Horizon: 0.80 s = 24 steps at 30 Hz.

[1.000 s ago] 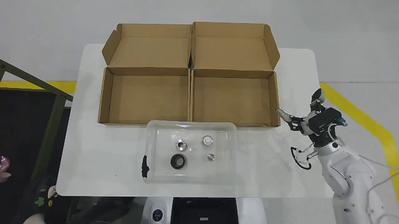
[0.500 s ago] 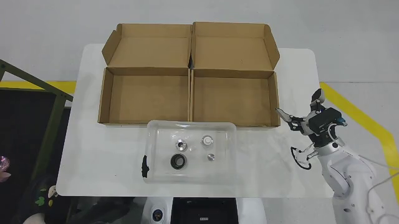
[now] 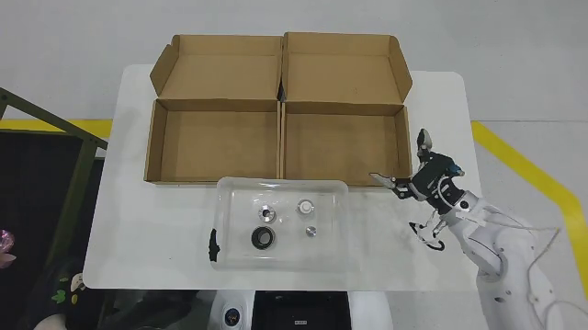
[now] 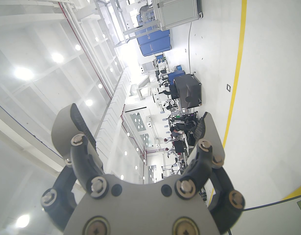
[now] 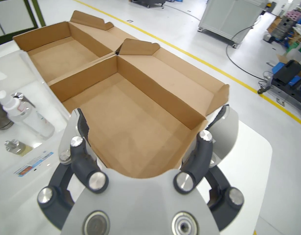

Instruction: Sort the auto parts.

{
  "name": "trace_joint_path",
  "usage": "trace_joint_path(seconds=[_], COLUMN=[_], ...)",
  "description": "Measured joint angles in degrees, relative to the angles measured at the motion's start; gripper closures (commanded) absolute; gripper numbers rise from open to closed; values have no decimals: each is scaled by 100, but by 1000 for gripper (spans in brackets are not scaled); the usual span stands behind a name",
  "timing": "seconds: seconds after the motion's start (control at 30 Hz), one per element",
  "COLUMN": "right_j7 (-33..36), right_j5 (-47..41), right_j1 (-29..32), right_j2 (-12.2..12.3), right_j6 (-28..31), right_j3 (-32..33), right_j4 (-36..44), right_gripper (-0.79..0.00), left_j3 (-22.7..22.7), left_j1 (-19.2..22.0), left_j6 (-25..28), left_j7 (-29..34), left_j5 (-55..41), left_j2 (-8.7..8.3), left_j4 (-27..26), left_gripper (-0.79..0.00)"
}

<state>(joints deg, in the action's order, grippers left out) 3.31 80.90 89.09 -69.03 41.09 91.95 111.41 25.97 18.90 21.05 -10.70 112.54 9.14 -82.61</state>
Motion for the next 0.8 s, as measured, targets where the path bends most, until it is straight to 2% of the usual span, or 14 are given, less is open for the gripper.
trace_joint_path(seconds=[0.23,0.53,0.8], right_j7=[461,791,1295], right_j5=[66,153,145], right_j1=[-289,-389,-616], right_j2=[26,78,100], right_j6=[641,1280,1383], right_j3=[-714,-1316,-1804], right_j4=[167,412,362], right_gripper=[-785,-785,-785], left_j3=[0,0,0], left_j1=[0,0,0], left_j6=[0,0,0], left_j7=[0,0,0], left_j5=[0,0,0], left_j2=[0,0,0], left_j4=[0,0,0], left_gripper=[-785,-785,-785])
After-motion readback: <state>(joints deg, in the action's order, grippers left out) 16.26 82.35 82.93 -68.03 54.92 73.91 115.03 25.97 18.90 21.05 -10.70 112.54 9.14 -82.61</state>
